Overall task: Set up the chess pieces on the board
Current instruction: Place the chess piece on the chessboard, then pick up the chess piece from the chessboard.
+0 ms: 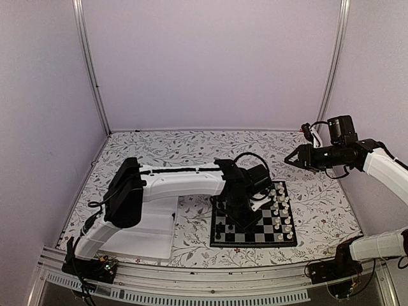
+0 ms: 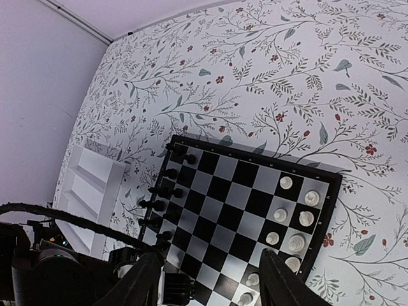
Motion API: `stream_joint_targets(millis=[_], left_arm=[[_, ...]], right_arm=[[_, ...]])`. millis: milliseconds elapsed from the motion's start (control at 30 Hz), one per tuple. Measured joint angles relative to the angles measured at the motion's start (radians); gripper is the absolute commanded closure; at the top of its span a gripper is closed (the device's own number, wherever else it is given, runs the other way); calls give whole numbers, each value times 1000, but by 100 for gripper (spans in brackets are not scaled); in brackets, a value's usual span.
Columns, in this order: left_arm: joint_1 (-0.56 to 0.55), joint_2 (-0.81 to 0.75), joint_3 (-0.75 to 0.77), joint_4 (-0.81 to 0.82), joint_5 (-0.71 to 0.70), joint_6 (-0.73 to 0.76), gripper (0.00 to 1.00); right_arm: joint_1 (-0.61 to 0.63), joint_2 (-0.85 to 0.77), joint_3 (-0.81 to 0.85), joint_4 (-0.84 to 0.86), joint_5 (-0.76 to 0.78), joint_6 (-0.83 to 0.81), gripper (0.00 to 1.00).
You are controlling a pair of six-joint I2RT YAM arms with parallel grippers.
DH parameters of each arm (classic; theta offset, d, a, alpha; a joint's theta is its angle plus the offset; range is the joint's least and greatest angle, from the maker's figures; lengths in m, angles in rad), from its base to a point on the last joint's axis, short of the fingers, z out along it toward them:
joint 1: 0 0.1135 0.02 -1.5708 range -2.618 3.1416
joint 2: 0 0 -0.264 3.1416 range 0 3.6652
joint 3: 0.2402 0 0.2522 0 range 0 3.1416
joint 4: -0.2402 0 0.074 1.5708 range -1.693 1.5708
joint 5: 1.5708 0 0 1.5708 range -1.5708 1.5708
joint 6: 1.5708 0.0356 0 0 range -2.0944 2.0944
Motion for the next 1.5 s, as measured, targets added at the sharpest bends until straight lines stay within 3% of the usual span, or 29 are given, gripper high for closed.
stream_joint_targets(millis=[333, 533, 767, 1133, 1500], left_arm=[[13, -58, -37, 8, -29, 11, 74], [64, -397, -306, 64, -142, 24, 67], [211, -760, -574, 251, -256, -44, 65], [257, -789, -684, 370, -294, -78, 63], [280, -800, -749, 404, -292, -79, 63]], right_arm=[[2, -5, -45, -24, -19, -50, 53], [78, -37, -104, -65, -16, -93, 59], [273, 0, -95, -96, 47, -95, 60], [582, 345, 117, -267, 214, -81, 57], [673, 560, 206, -381, 317, -52, 57]])
